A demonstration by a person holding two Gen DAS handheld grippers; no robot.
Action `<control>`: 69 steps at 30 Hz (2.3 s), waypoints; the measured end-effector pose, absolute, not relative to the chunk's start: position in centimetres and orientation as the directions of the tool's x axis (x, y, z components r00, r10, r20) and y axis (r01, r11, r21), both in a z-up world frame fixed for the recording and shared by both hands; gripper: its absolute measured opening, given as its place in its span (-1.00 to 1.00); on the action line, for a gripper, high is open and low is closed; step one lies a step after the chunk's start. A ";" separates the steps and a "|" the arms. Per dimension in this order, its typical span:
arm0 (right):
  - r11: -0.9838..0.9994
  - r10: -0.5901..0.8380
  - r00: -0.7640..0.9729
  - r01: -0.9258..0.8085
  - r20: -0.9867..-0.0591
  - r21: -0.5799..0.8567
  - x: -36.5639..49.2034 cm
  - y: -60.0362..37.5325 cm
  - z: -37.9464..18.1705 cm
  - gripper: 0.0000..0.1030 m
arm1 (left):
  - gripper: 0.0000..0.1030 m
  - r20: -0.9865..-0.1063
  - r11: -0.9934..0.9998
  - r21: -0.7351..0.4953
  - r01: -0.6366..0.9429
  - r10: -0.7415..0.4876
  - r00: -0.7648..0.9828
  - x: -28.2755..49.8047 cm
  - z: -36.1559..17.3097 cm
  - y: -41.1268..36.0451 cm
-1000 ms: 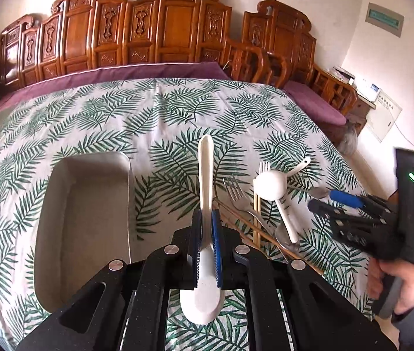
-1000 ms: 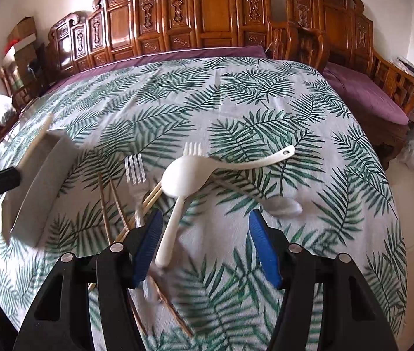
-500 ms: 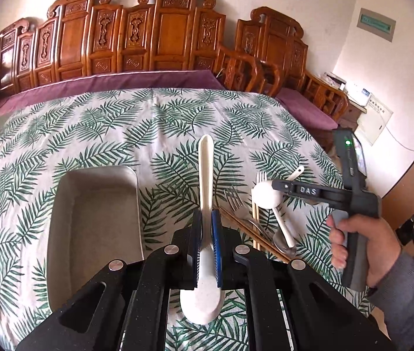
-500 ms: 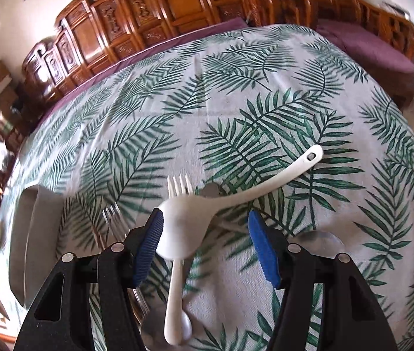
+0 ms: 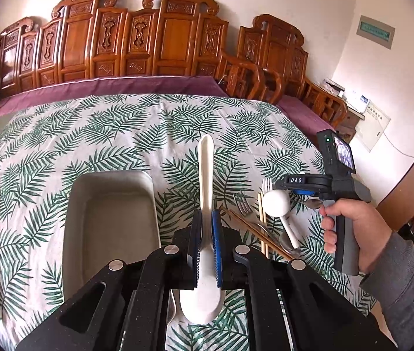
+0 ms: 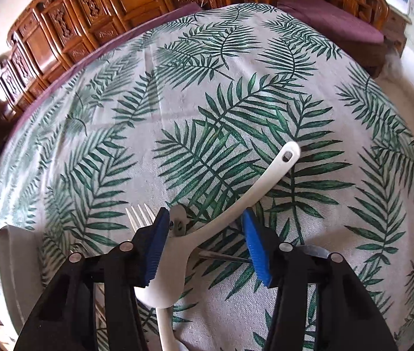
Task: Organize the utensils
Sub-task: 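Lift the small white spoon with the left gripper while the right gripper grasps the large white spoon, then drop the small spoon into the grey tray with the left gripper while the right carries the large spoon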
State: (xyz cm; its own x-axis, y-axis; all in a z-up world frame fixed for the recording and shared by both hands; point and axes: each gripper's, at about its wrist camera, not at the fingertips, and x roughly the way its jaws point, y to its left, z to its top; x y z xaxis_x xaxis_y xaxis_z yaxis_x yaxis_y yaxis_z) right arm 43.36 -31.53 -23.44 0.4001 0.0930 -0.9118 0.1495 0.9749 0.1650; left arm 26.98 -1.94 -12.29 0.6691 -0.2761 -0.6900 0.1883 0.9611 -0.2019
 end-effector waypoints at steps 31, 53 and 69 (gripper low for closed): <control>0.993 0.115 0.322 -0.007 -0.940 0.119 41.0 -30.7 -23.1 -0.30 | -0.87 -0.678 0.960 -0.214 0.182 -0.280 0.680 25.5 -12.0 -0.2; 0.990 0.093 0.373 -0.129 -0.923 0.047 39.2 -29.5 -18.4 -0.80 | -0.87 -0.695 0.976 -0.181 0.123 -0.216 0.686 26.2 -13.0 3.1; 0.904 0.314 0.393 -0.402 -0.864 0.146 34.8 -17.1 -12.6 -0.80 | -0.87 -0.775 0.986 -0.161 0.038 -0.150 0.613 28.5 -17.1 6.7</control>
